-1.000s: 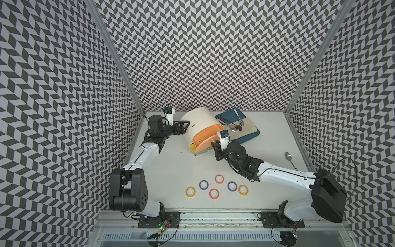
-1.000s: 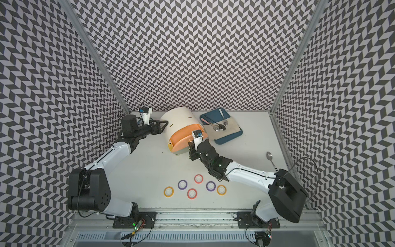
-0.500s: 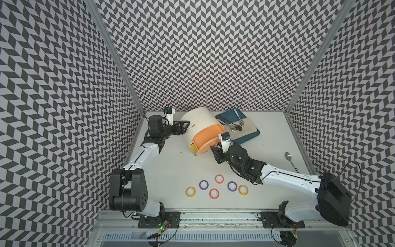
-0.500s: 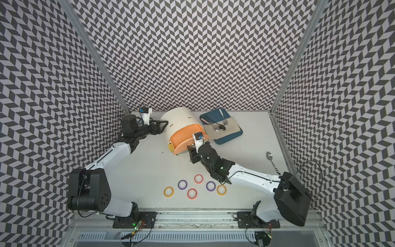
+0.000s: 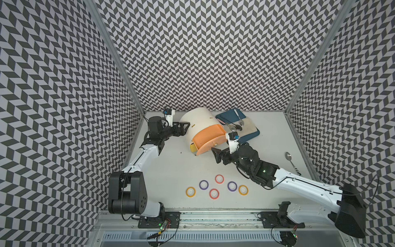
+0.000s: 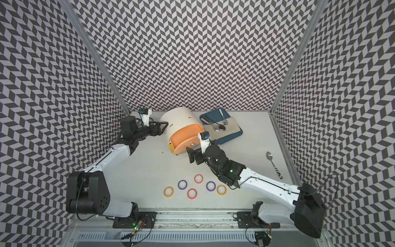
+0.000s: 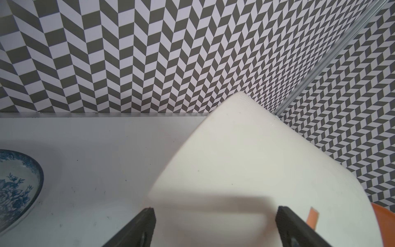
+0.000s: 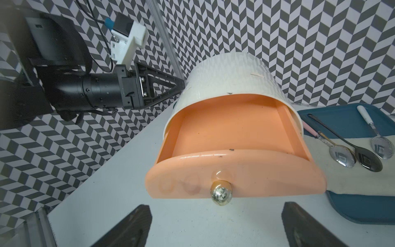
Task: Place the transparent tape into the drawer according to color
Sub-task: Open the drawer in the storage box, then pick up the tape at the center of the board.
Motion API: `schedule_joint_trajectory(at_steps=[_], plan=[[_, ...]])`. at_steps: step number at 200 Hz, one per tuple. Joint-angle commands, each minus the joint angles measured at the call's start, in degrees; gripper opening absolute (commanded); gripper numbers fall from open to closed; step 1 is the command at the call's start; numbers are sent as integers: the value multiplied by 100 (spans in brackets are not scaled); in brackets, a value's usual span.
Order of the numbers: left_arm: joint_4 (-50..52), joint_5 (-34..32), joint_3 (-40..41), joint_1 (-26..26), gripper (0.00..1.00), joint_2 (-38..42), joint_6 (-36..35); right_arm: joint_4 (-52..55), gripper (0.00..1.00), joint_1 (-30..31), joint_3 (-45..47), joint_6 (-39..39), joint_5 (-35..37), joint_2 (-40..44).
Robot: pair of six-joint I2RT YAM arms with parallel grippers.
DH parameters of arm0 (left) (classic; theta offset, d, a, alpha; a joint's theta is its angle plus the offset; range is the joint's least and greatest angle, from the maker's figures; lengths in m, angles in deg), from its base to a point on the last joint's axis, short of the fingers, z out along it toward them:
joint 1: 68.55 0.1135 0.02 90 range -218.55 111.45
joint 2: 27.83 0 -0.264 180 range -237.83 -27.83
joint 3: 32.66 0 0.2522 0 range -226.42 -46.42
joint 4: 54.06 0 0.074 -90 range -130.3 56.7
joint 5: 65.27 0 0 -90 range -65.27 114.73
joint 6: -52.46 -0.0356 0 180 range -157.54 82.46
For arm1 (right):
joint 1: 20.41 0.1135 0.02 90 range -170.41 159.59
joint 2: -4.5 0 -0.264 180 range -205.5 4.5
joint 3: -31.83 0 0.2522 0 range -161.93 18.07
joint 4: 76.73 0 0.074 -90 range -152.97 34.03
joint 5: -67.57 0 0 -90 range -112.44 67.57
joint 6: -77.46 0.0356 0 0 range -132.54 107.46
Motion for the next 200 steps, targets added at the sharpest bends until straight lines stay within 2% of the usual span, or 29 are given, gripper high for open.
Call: schedule_joint_trajectory(at_steps=[1, 63, 103, 133, 166, 200], plan=[[180, 2, 119, -25, 98, 338, -89, 494, 100, 13, 327, 187, 21, 443], [423, -110, 586, -15, 100, 1314, -50, 2448, 100, -34, 446, 776, -99, 1081], [644, -230, 1058, -24, 100, 1978, 67, 3117, 100, -454, 713, 1412, -578, 1046], [802, -218, 1441, -24, 100, 2414, 157, 3404, 100, -1012, 953, 1698, -1221, 565], [893, -211, 1725, -15, 100, 2652, 122, 3659, 100, -1209, 966, 1811, -1516, -80], [859, -122, 1850, -17, 100, 2819, 132, 3858, 89, -1213, 1017, 2044, -1698, -406]])
